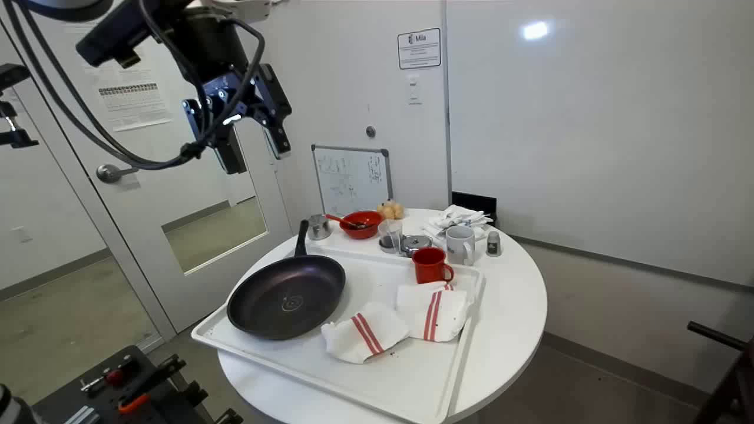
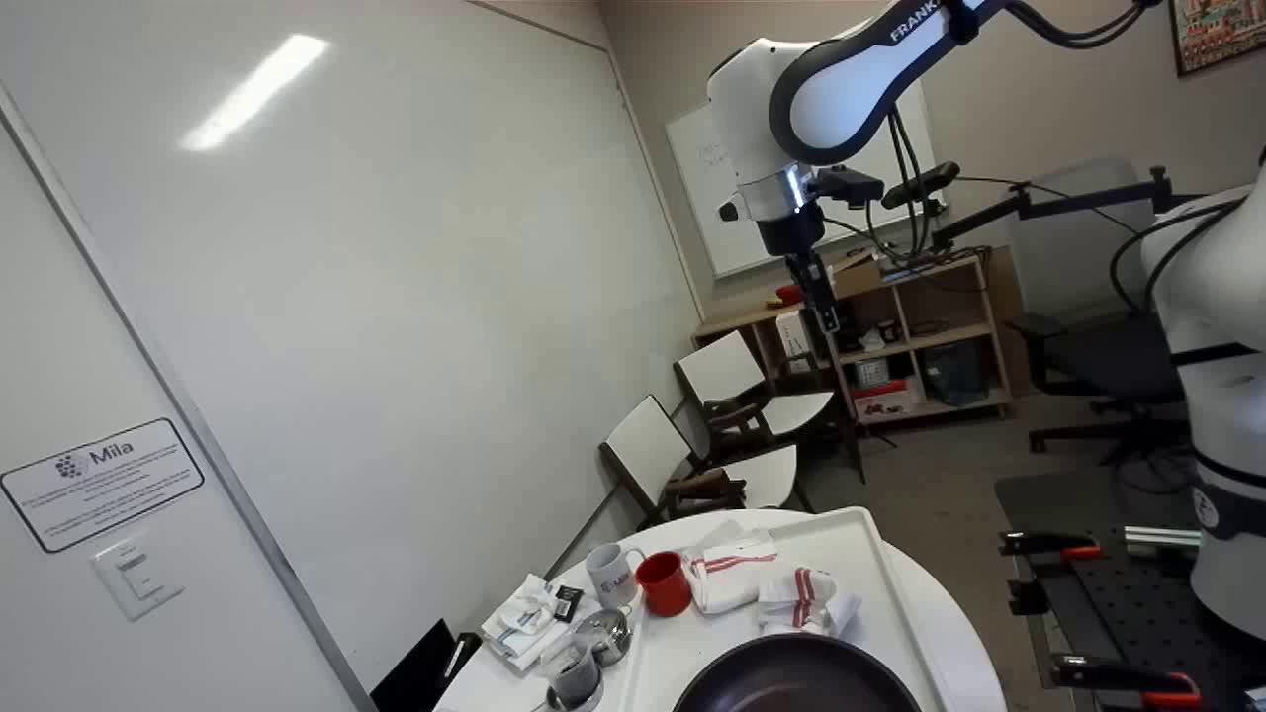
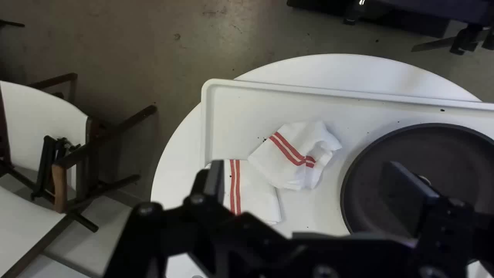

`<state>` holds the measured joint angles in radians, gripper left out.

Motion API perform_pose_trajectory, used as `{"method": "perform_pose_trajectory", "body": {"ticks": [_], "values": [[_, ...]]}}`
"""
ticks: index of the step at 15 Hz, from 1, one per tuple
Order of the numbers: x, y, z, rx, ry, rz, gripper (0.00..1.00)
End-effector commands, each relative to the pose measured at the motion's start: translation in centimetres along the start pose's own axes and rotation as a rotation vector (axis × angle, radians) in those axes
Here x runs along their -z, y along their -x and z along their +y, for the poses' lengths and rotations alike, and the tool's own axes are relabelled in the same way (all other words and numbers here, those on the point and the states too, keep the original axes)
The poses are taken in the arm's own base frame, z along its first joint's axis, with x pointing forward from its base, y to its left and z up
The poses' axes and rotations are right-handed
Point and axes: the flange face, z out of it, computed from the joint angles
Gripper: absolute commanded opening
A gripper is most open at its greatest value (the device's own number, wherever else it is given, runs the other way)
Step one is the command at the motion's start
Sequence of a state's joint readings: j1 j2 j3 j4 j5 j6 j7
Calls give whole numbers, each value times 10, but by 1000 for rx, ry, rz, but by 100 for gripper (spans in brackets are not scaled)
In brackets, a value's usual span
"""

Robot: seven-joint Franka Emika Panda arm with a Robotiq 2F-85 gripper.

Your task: Use one white and red towel to wipe the black pan.

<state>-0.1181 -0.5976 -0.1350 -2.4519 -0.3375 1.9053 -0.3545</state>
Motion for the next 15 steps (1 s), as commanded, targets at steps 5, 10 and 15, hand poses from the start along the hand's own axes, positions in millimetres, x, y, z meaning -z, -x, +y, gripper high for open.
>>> {"method": "perform_pose_trajectory", "body": {"ticks": [5,10,15], "values": [[1,0,0,0,-1,-1,100],[-1,-2,2,2,-3,5,100],[-15,-29,13,-15,-3,111,100]]}}
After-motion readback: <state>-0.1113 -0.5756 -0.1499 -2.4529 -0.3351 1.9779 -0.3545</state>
